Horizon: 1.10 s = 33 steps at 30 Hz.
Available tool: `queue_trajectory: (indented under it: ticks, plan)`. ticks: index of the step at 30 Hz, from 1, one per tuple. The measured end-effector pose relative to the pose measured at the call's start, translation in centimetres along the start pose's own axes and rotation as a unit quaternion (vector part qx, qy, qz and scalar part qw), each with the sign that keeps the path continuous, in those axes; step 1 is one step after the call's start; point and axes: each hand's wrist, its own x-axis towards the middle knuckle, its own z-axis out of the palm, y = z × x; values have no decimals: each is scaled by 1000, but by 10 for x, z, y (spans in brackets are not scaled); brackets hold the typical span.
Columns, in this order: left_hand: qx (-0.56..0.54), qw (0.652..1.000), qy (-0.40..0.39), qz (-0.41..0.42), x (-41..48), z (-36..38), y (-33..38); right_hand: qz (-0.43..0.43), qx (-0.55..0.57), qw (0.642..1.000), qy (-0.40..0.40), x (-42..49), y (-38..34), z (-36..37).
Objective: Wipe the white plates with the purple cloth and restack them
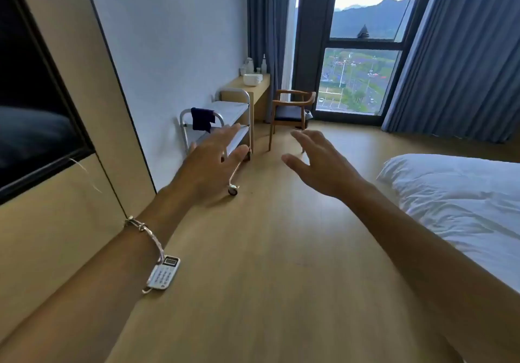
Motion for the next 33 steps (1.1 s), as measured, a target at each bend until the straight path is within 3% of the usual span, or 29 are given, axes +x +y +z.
queue_trajectory:
  ticks: [6, 17, 23, 33]
  plan:
    - [15, 1000, -2, -23, 60, 4, -51, -3, -14, 999, -29, 69, 7, 48]
    - [-42, 999, -32, 10, 261, 32, -124, 53, -63, 997, 0, 234, 53, 73]
    - [-43, 997, -53, 23, 332, 49, -139, 81, -69, 994, 17, 300, 92, 82]
    - [-1, 998, -42, 36, 479, 107, -201, 46, -34, 998, 31, 451, 186, 142]
